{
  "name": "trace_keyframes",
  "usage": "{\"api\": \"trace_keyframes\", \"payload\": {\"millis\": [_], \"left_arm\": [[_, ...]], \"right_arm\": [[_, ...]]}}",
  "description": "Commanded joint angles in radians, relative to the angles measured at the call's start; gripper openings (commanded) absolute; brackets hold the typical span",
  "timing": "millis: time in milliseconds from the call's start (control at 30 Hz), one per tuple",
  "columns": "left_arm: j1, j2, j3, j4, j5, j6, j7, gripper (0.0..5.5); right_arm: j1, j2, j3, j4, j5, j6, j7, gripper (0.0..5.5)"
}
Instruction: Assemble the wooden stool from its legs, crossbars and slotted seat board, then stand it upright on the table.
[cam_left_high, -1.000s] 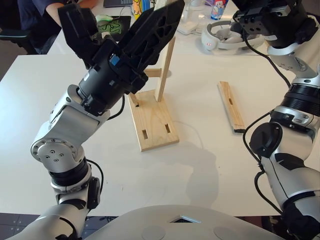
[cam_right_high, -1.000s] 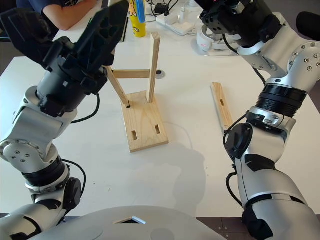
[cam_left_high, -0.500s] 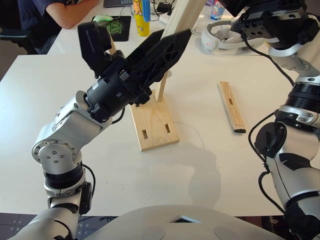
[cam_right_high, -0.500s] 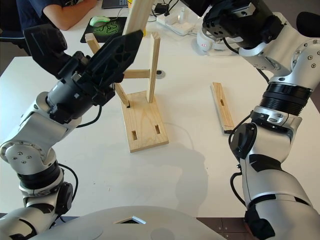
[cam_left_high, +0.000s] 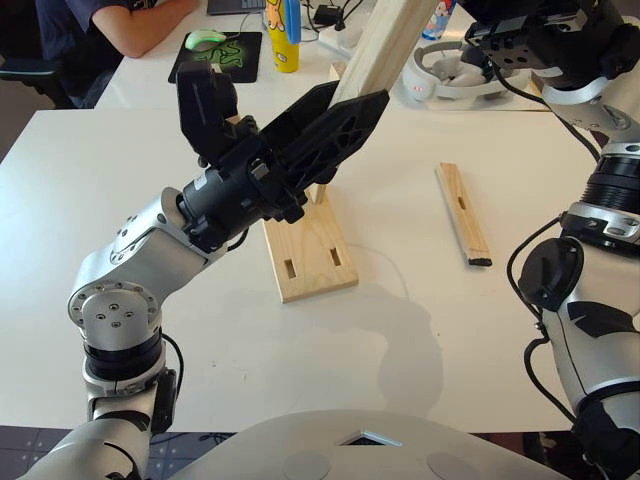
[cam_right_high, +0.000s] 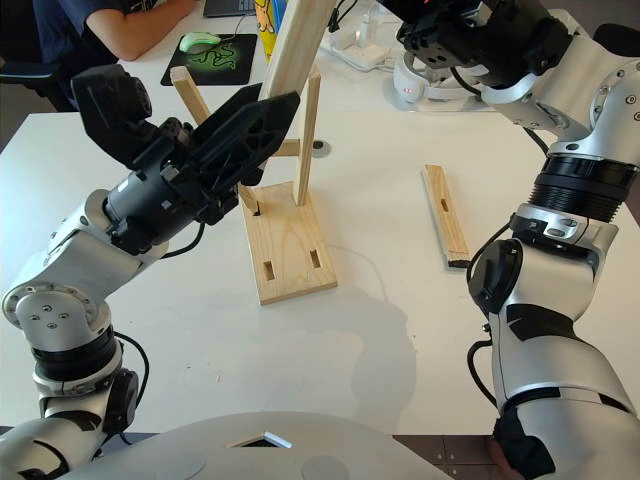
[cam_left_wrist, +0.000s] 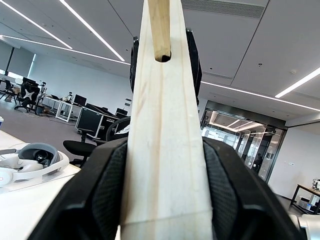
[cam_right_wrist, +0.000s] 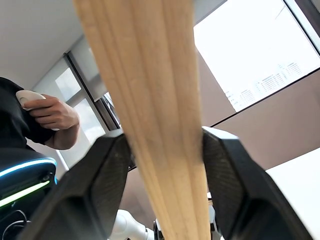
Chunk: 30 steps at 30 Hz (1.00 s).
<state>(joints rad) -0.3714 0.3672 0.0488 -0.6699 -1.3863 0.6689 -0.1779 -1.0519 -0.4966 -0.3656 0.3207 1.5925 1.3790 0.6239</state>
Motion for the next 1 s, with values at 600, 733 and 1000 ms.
{"api": "trace_keyframes", "payload": {"millis": [600,733,1000], "left_arm": [[0.039,0.009,0.083,0.079,0.008,-0.035,0.045,2.06],[0.038,0.010,0.077,0.058,-0.006,-0.028,0.035,2.47],[0.037,0.029,0.094,0.070,0.008,-0.031,0.042,3.21]], "right_arm": [[0.002,-0.057,0.069,-0.072,-0.307,-0.162,0.273,2.09],[0.006,-0.055,0.071,-0.076,-0.309,-0.162,0.273,2.09],[0.039,-0.076,0.103,-0.121,-0.381,-0.181,0.334,2.07]]}}
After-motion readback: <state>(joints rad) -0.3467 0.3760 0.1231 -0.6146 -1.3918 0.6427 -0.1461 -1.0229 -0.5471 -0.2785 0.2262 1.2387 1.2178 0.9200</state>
